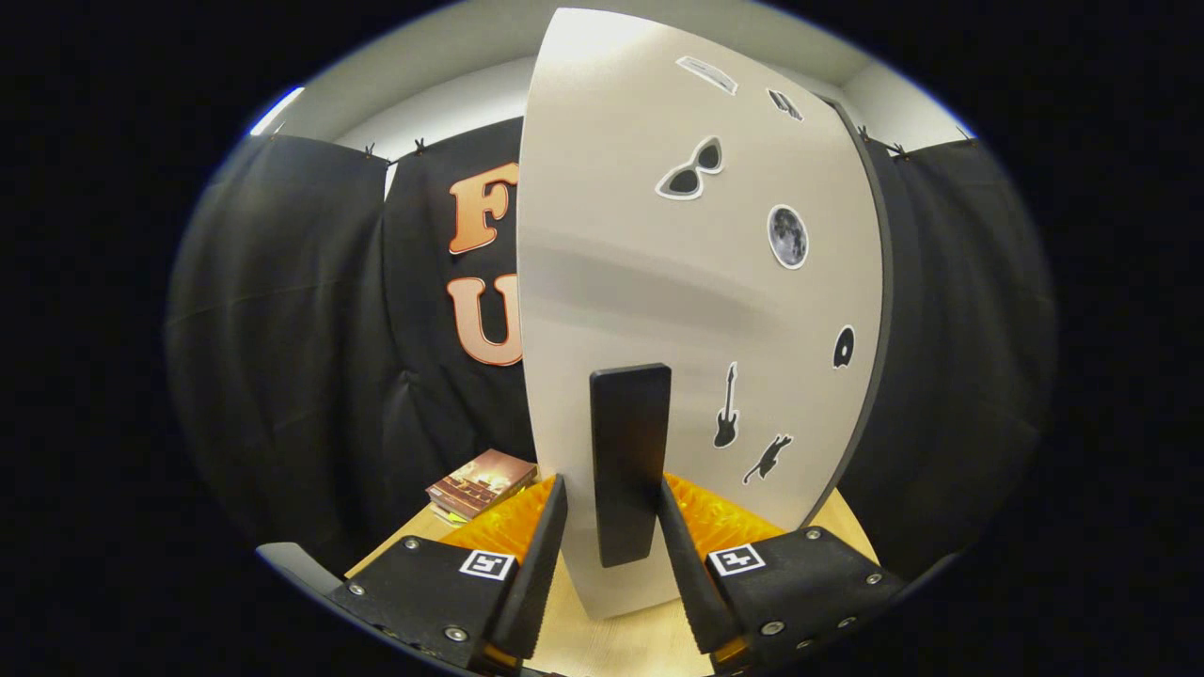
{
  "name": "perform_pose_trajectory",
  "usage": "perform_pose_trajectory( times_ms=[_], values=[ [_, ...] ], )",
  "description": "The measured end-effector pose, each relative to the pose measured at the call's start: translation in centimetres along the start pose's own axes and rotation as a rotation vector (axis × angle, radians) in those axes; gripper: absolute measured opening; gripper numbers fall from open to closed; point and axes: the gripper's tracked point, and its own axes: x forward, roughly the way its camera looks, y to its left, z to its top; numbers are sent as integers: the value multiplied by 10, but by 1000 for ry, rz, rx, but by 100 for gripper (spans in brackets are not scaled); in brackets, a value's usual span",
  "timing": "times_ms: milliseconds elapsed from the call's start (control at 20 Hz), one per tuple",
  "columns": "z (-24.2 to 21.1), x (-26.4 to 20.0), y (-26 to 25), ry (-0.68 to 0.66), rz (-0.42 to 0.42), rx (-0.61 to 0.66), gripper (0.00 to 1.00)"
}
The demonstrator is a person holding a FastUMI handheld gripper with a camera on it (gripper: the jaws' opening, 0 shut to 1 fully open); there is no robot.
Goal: Open the shoe cabinet door, grab the shoes and put them into the shoe cabinet, then close the shoe cabinet door.
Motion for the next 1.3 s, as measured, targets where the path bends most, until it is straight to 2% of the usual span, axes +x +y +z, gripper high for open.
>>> perform_pose_trajectory(
  times_ms=[450,1300],
  values=[
    [3,50,15,-1,66,7,61],
    [14,131,17,-35,90,45,61]
  ],
)
